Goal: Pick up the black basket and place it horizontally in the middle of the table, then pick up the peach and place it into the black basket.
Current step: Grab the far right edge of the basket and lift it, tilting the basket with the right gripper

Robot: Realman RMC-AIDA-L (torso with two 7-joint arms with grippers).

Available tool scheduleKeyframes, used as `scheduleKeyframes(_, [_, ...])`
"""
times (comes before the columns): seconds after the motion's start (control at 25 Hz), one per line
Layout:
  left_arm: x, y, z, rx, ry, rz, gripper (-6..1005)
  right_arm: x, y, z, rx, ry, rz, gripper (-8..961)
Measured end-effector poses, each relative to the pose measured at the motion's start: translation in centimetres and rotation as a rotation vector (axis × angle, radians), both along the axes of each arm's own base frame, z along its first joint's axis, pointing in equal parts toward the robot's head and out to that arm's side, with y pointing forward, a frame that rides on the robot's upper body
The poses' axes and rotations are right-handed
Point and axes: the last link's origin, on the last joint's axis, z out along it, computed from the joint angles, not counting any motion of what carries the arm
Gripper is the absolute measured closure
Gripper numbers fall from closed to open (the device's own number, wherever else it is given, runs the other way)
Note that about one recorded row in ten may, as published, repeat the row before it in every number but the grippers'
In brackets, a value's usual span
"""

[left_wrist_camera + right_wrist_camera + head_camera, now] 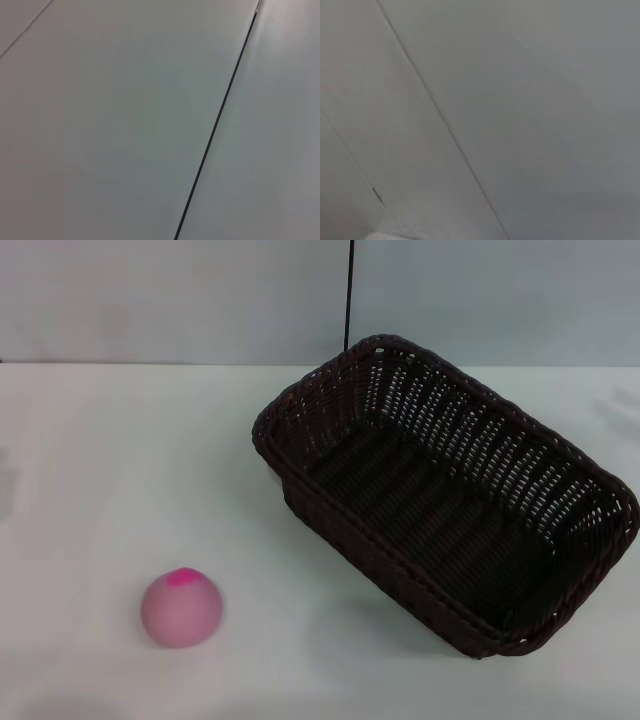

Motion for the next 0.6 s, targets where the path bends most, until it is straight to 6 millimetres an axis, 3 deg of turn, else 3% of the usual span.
scheduleKeyframes(0.16, [-0.1, 0.0, -0.1, -0.008, -0.005, 0.01, 271, -2.3, 1.6, 1.1, -0.056, -0.057, -0.056, 395])
scheduleKeyframes(0.32, [-0.2, 0.0, -0.4, -0.02, -0.008, 0.02, 271, -4.1, 3.6, 0.6, -0.224, -0.129, -0.14, 384])
scheduleKeyframes(0.48, [-0.3, 0.1, -0.5, -0.032, -0.011, 0.027, 270, -5.1, 4.8, -0.9, -0.382, -0.267, -0.218, 178])
scheduleKeyframes(0.6, [-0.5, 0.2, -0.7, -0.047, -0.015, 0.04, 271, -5.5, 4.9, -1.9, -0.454, -0.352, -0.245, 166])
